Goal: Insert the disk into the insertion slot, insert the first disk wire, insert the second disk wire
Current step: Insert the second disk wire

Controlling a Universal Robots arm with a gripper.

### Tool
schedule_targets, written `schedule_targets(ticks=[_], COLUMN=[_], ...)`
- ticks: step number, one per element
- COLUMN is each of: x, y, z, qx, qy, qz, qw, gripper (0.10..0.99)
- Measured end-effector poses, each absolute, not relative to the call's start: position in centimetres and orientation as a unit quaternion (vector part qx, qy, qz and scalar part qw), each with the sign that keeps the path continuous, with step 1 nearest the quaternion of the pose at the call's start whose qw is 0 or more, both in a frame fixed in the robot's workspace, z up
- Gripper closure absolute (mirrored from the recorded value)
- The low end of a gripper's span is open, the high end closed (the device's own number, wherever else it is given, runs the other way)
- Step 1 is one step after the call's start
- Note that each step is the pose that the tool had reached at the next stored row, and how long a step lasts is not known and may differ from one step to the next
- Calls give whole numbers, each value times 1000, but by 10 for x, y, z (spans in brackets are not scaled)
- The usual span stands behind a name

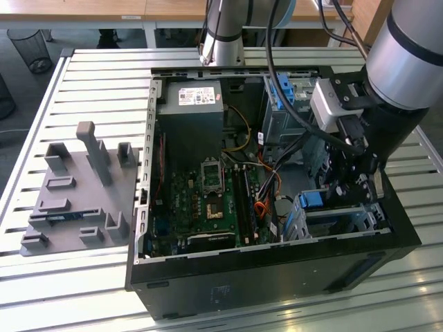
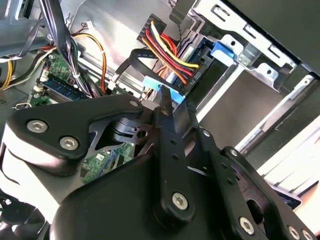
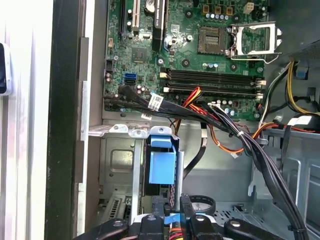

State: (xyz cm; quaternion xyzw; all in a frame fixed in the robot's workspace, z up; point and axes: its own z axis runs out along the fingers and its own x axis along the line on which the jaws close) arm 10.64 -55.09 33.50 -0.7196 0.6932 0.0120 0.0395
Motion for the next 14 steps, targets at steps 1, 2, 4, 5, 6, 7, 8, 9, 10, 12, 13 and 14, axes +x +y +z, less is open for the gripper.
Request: schedule_targets(ticks=[1, 2, 4, 5, 6, 7, 8, 9, 10, 12, 13, 14], x=[106, 106, 106, 106, 106, 106, 106, 106, 106, 106, 106, 106], y=[-551, -551, -551, -551, -551, -551, -551, -551, -551, -551, -551, -551], z=[336, 338, 340, 340, 341, 341, 342, 342, 342, 343, 343, 343], qx=[-720, -720, -720, -720, -720, -720, -720, -720, -720, -720, -720, -720], qy=[693, 693, 693, 693, 693, 693, 693, 693, 693, 693, 693, 693], qz=[12, 12, 13, 13, 13, 13, 13, 13, 13, 13, 13, 13], qw=[39, 39, 39, 39, 39, 39, 39, 39, 39, 38, 38, 39], gripper=[812, 827, 890, 953, 980, 980, 980, 980, 980, 980, 980, 980])
